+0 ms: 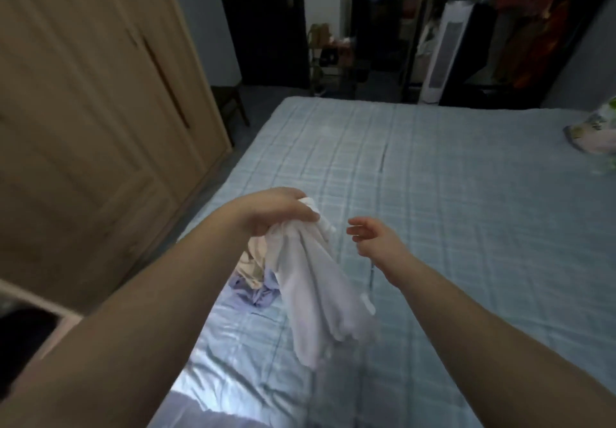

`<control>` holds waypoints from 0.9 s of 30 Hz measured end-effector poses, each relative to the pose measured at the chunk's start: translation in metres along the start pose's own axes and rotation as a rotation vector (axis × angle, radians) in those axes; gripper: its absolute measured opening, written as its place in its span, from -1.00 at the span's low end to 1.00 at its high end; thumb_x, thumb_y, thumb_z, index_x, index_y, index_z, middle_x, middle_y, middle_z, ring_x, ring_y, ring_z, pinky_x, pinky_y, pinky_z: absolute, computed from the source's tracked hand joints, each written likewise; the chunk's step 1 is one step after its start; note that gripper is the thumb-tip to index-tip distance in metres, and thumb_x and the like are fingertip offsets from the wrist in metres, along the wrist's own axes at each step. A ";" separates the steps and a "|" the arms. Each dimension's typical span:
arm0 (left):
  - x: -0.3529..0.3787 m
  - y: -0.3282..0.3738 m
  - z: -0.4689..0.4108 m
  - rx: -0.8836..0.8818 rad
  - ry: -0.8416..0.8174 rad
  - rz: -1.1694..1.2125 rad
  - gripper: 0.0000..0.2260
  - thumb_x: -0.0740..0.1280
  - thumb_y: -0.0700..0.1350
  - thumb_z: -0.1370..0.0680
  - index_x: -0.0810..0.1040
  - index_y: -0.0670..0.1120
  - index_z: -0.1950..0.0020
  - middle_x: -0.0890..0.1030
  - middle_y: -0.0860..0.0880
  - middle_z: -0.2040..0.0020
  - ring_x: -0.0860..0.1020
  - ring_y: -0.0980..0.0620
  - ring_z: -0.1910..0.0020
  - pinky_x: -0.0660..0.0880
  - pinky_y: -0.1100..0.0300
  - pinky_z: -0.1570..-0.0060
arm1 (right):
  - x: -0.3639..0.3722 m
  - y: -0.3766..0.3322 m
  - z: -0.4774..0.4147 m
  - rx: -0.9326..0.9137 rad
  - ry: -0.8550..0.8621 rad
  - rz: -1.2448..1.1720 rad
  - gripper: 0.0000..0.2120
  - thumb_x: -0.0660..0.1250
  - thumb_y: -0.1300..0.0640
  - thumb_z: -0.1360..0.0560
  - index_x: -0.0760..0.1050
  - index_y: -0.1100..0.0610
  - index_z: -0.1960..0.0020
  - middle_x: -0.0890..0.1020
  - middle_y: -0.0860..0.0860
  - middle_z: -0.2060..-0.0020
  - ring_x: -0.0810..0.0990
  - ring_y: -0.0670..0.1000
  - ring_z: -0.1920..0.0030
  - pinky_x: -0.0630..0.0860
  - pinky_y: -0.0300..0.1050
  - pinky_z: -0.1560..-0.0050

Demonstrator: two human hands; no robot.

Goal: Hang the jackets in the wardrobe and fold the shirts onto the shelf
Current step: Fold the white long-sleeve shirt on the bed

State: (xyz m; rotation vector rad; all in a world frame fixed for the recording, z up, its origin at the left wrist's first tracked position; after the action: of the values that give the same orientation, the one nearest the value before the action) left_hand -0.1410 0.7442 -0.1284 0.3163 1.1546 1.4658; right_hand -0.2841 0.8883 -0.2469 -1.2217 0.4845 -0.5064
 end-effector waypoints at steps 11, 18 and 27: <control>-0.064 -0.042 0.108 -0.045 0.445 -0.031 -0.85 0.48 -0.15 -0.44 0.62 -0.07 0.01 0.67 -0.13 0.13 0.62 0.03 0.20 0.54 0.08 0.17 | 0.162 -0.012 -0.021 -0.342 -0.481 0.366 -0.50 0.40 0.27 -0.43 0.47 0.06 -0.34 0.59 -0.08 -0.06 0.56 -0.07 -0.09 0.46 -0.34 -0.03; -0.091 -0.058 0.185 -0.105 0.819 -0.281 -0.84 0.44 0.00 -0.51 0.60 -0.08 0.06 0.63 -0.05 0.18 0.55 0.11 0.24 0.45 0.17 0.17 | 0.211 -0.007 -0.010 -0.341 -0.471 0.433 -0.55 0.36 0.25 -0.47 0.40 0.11 -0.34 0.53 0.03 -0.11 0.53 0.04 -0.11 0.44 -0.11 -0.10; -0.088 -0.066 0.262 -0.075 1.034 -0.383 -0.91 0.33 -0.01 -0.60 0.55 0.05 0.10 0.56 0.14 0.23 0.49 0.33 0.23 0.34 0.43 0.26 | 0.240 -0.004 0.051 -0.564 -0.354 0.580 -0.51 0.43 0.28 -0.36 0.41 0.12 -0.26 0.47 0.09 -0.17 0.44 0.15 -0.19 0.44 0.04 -0.16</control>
State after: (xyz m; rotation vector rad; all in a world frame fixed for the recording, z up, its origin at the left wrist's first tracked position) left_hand 0.1196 0.7776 -0.0202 -0.7787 1.8199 1.3132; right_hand -0.0636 0.7809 -0.2483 -1.5816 0.6660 0.3665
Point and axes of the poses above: each hand's wrist, its own z-axis away from the middle knuckle, its own x-axis out of the palm, y = z × x, the point moved 6 cm from there along -z, towards the middle knuckle
